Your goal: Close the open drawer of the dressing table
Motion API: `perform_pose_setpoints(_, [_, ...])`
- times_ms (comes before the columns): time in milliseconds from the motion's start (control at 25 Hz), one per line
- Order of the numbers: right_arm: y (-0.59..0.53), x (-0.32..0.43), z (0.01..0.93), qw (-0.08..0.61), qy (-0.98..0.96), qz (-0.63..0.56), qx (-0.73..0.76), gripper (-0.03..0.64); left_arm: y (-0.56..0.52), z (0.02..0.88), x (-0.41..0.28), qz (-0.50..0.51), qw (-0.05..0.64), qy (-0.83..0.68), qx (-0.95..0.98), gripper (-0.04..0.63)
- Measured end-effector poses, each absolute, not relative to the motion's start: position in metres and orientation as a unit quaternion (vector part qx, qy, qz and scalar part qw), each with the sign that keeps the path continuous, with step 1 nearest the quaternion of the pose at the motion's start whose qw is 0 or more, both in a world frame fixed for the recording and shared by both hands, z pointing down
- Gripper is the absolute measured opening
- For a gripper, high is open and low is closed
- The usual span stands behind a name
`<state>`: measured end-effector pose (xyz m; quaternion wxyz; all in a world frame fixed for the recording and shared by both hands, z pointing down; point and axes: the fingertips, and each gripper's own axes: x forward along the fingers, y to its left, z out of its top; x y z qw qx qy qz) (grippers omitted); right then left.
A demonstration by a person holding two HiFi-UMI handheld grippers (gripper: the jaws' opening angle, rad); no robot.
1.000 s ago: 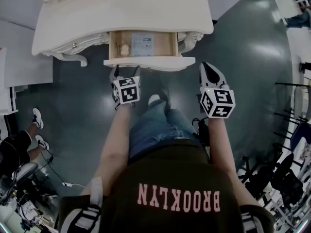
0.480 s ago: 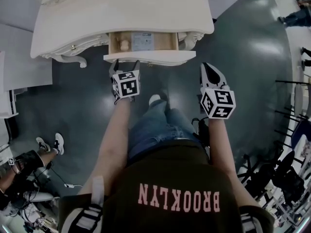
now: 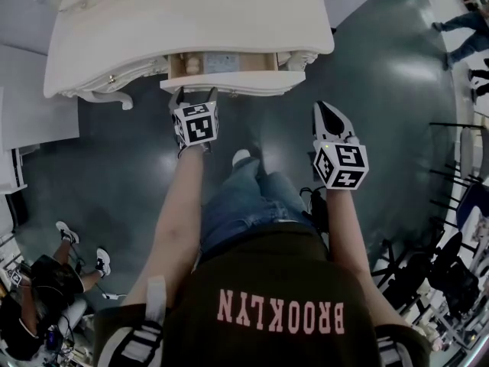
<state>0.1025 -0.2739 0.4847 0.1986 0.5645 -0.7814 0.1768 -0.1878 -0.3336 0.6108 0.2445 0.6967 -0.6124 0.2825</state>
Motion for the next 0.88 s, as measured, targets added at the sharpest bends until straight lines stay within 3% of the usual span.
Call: perform_pose_setpoints(880, [-0.277, 0.099, 0.497, 0.215, -0.782, 0.188, 0.554, -0.003, -0.375, 0.611, -0.189, 0.3, 0.227, -0.611, 0.696, 0.356])
